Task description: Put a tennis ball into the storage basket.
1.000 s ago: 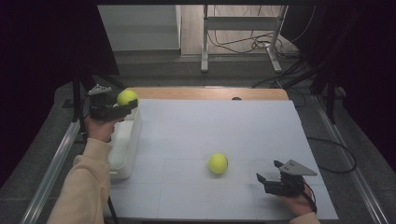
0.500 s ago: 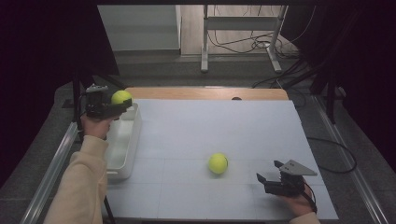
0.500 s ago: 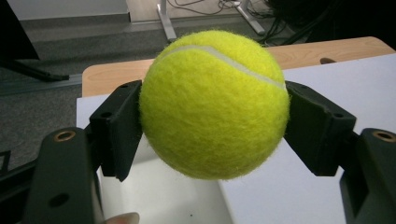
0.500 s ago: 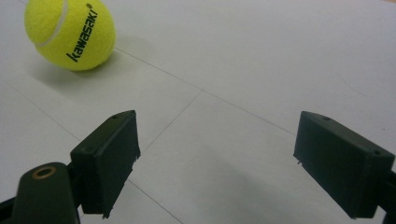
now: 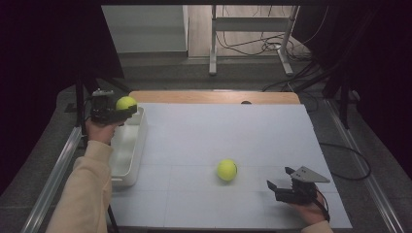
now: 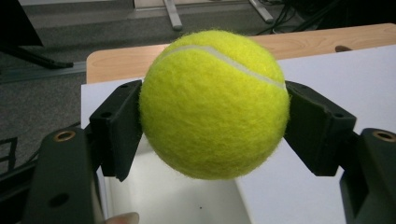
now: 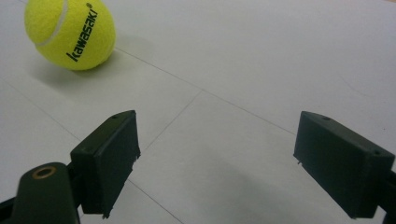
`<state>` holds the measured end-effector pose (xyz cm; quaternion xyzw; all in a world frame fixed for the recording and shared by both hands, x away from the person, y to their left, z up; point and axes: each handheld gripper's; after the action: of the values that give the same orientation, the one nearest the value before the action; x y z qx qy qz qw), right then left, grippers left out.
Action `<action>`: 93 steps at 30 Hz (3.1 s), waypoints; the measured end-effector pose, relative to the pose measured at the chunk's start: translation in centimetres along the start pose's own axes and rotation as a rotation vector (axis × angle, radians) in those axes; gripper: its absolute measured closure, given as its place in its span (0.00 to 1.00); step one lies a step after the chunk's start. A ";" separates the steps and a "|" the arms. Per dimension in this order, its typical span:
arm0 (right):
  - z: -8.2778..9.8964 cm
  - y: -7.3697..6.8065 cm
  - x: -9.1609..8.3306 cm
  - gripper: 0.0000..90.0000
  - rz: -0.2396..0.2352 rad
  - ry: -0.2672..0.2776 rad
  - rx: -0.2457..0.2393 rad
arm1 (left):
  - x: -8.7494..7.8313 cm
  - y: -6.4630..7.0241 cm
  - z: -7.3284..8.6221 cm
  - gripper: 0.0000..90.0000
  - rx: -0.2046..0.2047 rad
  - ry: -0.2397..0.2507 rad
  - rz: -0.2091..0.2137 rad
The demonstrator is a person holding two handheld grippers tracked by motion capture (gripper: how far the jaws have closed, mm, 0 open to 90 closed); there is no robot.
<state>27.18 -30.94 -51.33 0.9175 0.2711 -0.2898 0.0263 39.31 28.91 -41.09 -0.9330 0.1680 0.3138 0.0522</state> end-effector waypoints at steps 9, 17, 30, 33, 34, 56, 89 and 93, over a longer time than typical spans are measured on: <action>0.0 0.0 0.0 0.16 0.000 -0.002 -0.002 | 1.1 -0.4 0.6 0.30 0.003 -0.060 -0.002; 0.0 0.0 0.0 0.16 -0.002 -0.002 -0.002 | 1.7 -0.5 0.8 0.30 0.017 -0.101 -0.008; 0.0 -0.1 0.1 0.16 -0.002 -0.004 -0.003 | 2.8 -0.4 1.1 0.30 0.023 -0.171 -0.010; 0.0 -0.1 0.1 0.16 -0.001 -0.004 -0.004 | 3.0 -0.6 1.2 0.30 0.019 -0.181 -0.007; 0.0 -0.1 0.1 0.16 -0.001 -0.004 -0.003 | 3.0 -0.6 1.3 0.30 0.016 -0.183 -0.007; 0.1 -0.1 0.1 0.16 0.001 -0.008 -0.007 | 3.0 -0.7 1.4 0.29 0.013 -0.190 0.000; -0.1 0.1 0.1 0.16 -0.001 -0.002 0.008 | -0.1 2.2 0.5 0.10 0.060 0.016 0.101; -0.1 0.0 0.1 0.16 -0.002 0.002 0.010 | -0.3 3.2 0.2 0.10 0.079 0.033 0.125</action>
<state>27.30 -30.92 -51.28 0.9176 0.2705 -0.2905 0.0210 37.85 26.06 -41.04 -0.9231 0.2389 0.2940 0.0665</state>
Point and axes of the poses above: each handheld gripper's, and its own axes: x roughly forward along the jaws, z roughly out of its underside, y roughly to its right, and after that the axes turned 11 degrees about x, right-handed
